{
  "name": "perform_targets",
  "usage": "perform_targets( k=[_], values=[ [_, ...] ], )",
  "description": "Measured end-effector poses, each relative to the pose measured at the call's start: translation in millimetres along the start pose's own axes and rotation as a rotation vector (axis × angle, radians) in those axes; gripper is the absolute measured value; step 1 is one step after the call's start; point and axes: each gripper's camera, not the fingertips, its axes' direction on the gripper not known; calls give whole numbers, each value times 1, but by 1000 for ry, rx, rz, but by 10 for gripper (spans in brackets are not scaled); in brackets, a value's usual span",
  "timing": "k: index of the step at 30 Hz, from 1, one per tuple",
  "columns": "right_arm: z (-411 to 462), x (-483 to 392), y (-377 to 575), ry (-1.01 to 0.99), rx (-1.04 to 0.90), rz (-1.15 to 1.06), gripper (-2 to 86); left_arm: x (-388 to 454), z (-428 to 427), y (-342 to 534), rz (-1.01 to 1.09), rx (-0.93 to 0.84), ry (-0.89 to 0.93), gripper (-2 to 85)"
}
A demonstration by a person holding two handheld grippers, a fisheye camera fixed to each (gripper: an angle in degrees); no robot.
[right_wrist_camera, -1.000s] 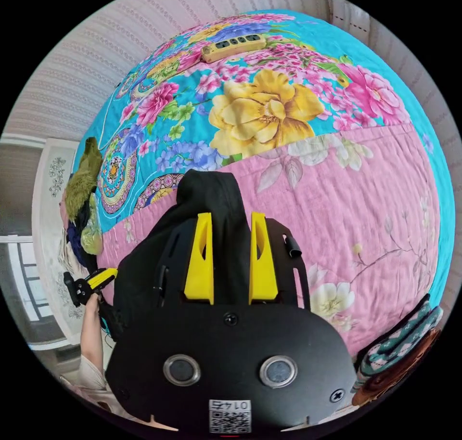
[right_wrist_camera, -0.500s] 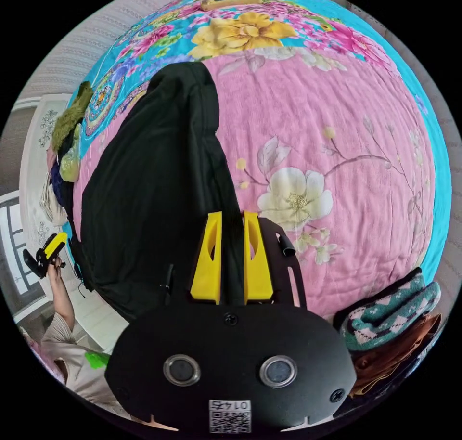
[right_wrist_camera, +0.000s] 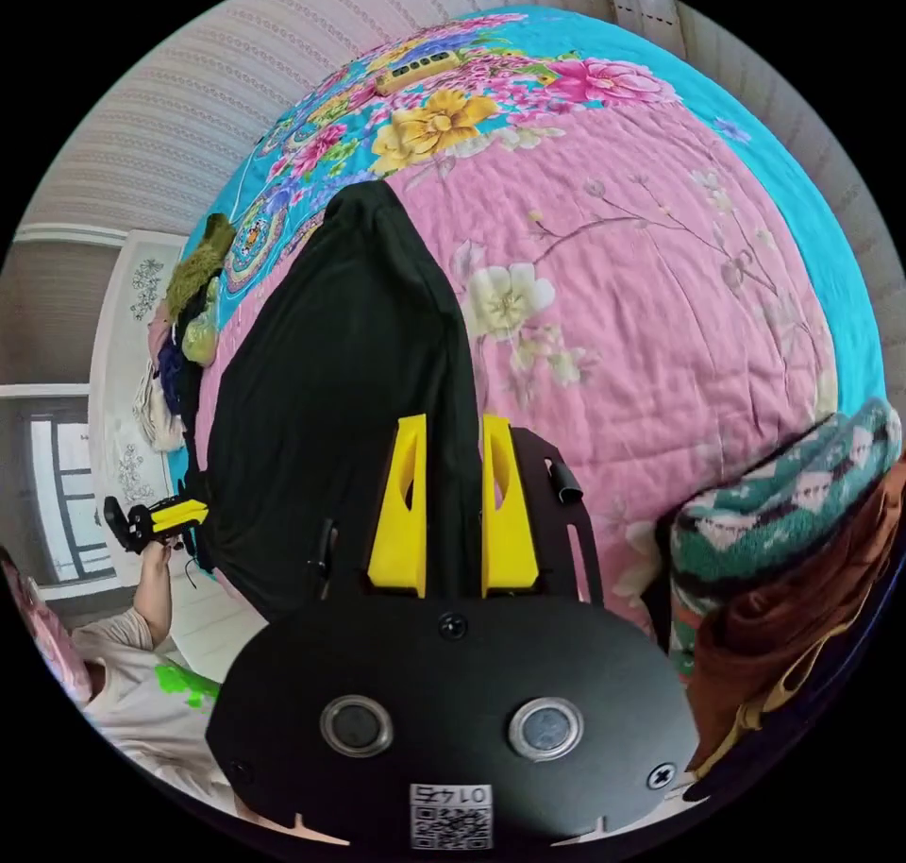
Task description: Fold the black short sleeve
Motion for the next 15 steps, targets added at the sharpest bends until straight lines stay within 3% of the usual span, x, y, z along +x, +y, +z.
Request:
perform_targets(
  k=[7, 12, 15],
  values=[
    [41, 36, 206, 121, -160, 160, 106, 98, 41, -54, 189, -49, 113, 1],
    [57, 59, 250, 84, -164, 186, 31, 160, 55, -72, 290, -90, 140, -7],
    [42, 82, 272, 51, -103, 248, 30, 183, 56, -74, 305, -97, 162, -9]
  ],
)
